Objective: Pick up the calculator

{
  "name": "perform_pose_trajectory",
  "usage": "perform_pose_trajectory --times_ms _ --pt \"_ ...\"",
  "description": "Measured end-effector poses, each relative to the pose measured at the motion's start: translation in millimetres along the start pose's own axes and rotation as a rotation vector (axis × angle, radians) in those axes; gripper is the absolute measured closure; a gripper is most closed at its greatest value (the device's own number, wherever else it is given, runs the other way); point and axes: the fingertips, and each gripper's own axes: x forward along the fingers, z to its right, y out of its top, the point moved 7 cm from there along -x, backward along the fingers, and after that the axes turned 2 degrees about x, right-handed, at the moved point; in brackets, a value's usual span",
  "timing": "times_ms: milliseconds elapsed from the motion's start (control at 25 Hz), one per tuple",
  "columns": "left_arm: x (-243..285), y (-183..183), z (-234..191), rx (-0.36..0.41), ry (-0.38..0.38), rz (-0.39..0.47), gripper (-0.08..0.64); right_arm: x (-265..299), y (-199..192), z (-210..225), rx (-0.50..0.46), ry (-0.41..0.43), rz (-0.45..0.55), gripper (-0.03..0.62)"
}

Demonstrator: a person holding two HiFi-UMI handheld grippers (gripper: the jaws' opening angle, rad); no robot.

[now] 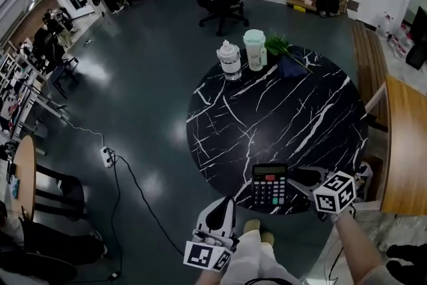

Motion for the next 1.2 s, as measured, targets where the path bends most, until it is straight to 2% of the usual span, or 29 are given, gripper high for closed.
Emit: perform_pose_trajectory --times_ms 360,720,960,1200 --pt "25 -25 -26 0.009 0.032 0.008 0.552 49 -6 44 0.129 0.120 -0.243 0.435" --pt "47 -56 -37 0.008 0.028 0.005 0.552 74 -10 55 0.224 0.266 -0.382 0.436" --pt "57 -66 -43 0.005 0.019 0.013 0.552 82 -11 61 0.292 0.322 -0.415 0.436" --pt "55 -70 -45 -0.021 0.022 0.014 0.552 87 -11 57 0.300 0.391 -0.494 0.439"
